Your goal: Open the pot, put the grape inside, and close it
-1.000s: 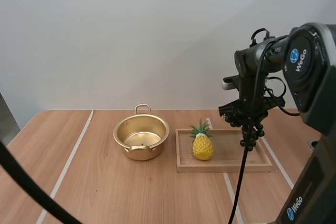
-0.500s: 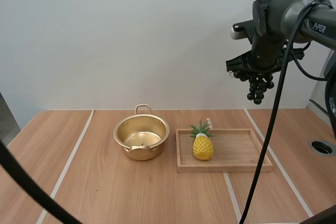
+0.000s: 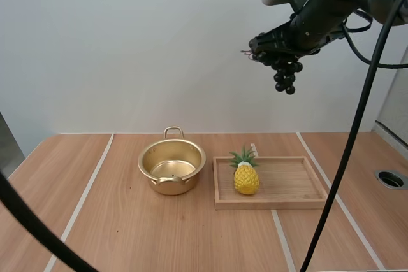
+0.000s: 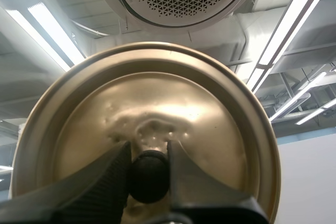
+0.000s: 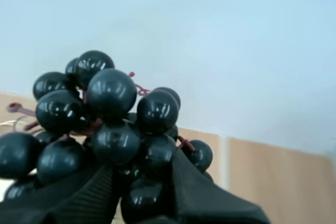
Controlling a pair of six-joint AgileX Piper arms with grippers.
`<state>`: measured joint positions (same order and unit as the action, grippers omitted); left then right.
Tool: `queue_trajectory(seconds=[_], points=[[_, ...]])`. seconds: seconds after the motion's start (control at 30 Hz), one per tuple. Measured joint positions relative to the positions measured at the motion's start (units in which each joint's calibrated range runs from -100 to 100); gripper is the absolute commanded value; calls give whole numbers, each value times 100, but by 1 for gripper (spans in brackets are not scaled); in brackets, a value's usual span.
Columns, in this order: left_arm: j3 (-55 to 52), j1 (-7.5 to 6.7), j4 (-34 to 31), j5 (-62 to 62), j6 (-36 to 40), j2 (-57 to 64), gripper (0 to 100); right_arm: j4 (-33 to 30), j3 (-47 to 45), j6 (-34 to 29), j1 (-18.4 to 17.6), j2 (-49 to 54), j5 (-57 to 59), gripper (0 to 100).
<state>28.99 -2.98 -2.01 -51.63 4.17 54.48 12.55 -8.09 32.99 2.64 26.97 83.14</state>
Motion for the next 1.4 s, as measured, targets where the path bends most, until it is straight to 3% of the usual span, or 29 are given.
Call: queue_trajectory(seconds=[0.13,0.23,0.43,0.67,0.97,1.4], points=[[0,-21,-36,-146,0,-12,1,1362,0,1037,0,-24,397,0],[0,-7,-36,-188,0,-12,1,1971,0,1654,0,-59,782,0],[0,-7,-36,-195,0,-12,1,2454,0,2349,0,-374,1575,0],[0,-7,-36,-195,-34,-12,1,2845,0,2897,-10,-758,1658,0],[0,-7,-36,-195,-68,-12,1,2873,0,3427,-441,-945,1658,0],[0,-7,-36,-276,-251,-12,1,2099,0,3303,-1507,-1484,1658,0]])
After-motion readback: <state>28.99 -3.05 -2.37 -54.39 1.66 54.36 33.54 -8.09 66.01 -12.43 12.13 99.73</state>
